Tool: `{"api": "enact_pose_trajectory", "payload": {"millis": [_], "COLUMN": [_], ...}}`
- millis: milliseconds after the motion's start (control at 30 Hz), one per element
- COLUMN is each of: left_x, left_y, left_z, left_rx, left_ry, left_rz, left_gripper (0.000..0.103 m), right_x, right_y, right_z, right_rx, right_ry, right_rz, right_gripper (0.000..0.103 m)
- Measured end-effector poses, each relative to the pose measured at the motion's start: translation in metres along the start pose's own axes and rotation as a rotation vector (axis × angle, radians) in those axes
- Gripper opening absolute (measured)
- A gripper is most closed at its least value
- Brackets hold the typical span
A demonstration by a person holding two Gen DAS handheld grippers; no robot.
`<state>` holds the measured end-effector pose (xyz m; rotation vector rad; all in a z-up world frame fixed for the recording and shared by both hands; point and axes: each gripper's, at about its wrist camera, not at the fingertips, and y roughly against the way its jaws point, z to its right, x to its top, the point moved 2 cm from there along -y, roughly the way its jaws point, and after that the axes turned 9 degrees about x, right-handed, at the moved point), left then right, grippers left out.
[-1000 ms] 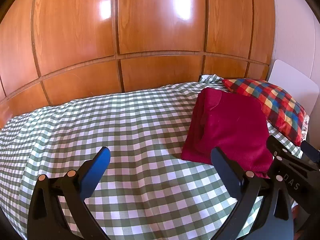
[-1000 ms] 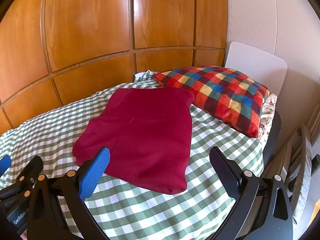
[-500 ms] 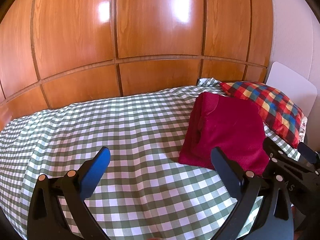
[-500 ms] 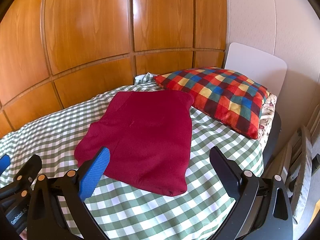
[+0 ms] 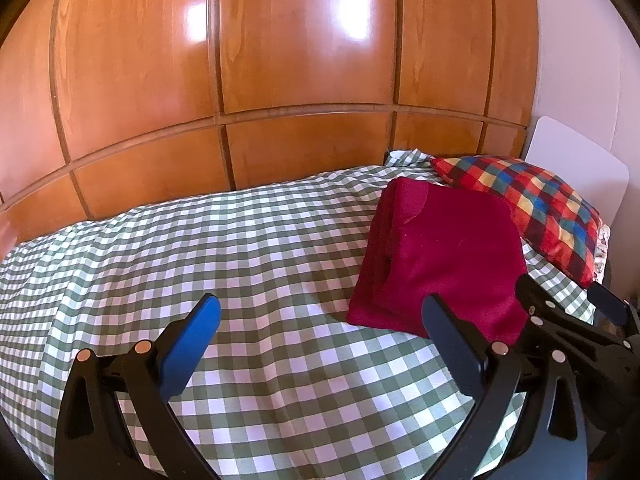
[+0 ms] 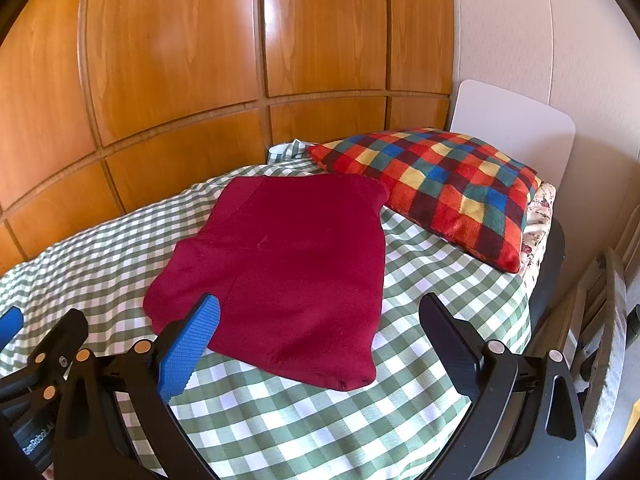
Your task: Fold small clothes
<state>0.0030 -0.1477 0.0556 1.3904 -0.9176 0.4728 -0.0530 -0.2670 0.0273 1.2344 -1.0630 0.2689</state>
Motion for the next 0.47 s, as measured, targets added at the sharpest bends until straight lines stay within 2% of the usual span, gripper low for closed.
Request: {"api": "enact_pose_trajectory", "payload": {"millis": [267, 467], "left_x": [-0.003, -0.014], "left_y": [-0.008, -0.016], "left_z": [0.001, -0.005], "left_rx": [-0.027, -0.008], "left_ry": [-0.004, 0.001], "left_rz": [-0.035, -0.064], "left_gripper": [0.1, 0.1], "right_x": [-0.003, 0.0], "right_y": [-0.003, -0.009], "right_z": [0.0, 0.014], "right_rx": [-0.001, -0.003], "right_ry": [0.006, -0.008], "right_rz": [-0.007, -0.007], "right_gripper": [0.099, 0.099]}}
